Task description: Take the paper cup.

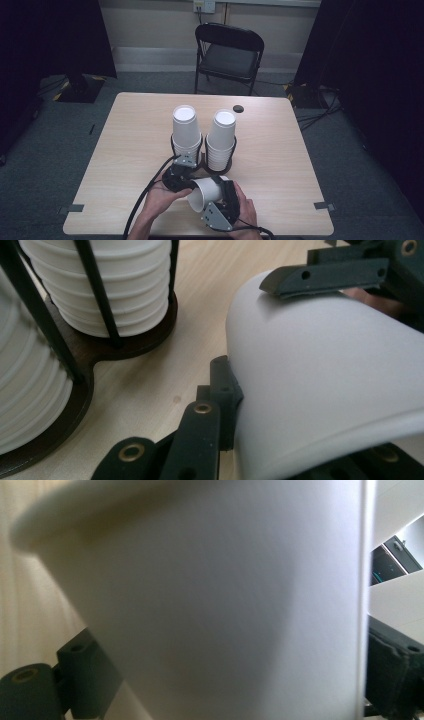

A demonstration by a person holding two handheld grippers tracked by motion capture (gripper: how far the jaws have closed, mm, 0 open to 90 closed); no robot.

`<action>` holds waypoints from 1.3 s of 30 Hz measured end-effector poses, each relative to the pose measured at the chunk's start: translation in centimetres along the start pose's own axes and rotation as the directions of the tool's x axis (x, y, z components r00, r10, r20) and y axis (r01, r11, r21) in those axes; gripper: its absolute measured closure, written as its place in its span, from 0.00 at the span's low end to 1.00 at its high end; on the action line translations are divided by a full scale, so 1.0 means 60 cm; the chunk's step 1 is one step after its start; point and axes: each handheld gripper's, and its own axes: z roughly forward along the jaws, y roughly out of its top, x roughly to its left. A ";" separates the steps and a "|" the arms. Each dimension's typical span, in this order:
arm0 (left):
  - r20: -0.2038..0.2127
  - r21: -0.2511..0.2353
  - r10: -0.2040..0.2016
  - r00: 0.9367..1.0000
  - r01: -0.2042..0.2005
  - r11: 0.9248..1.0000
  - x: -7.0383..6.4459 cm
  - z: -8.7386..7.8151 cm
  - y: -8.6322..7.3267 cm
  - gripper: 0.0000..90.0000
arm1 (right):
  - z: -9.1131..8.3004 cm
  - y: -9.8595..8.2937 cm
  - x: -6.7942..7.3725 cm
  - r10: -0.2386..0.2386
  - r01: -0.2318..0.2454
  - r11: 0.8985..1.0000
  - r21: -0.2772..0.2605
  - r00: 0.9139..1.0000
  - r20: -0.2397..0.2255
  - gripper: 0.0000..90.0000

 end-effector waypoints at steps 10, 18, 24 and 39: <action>-0.004 0.033 -0.074 0.997 0.075 0.997 0.007 0.013 0.002 0.96 | 0.004 0.014 0.015 -0.083 0.085 0.995 -0.047 0.996 0.029 0.12; -0.013 0.014 -0.121 0.993 0.121 0.993 0.008 0.015 0.000 0.95 | 0.008 0.020 0.021 -0.102 0.105 0.994 -0.040 0.993 0.062 0.12; -0.008 0.004 -0.111 0.994 0.111 0.994 0.008 0.014 -0.002 0.95 | 0.006 0.019 0.017 -0.064 0.067 0.996 -0.053 0.997 0.050 0.13; 0.005 -0.156 -0.117 0.993 0.116 0.981 0.008 0.002 -0.013 0.81 | 0.002 0.008 -0.004 0.089 -0.089 0.994 -0.065 0.996 0.000 0.14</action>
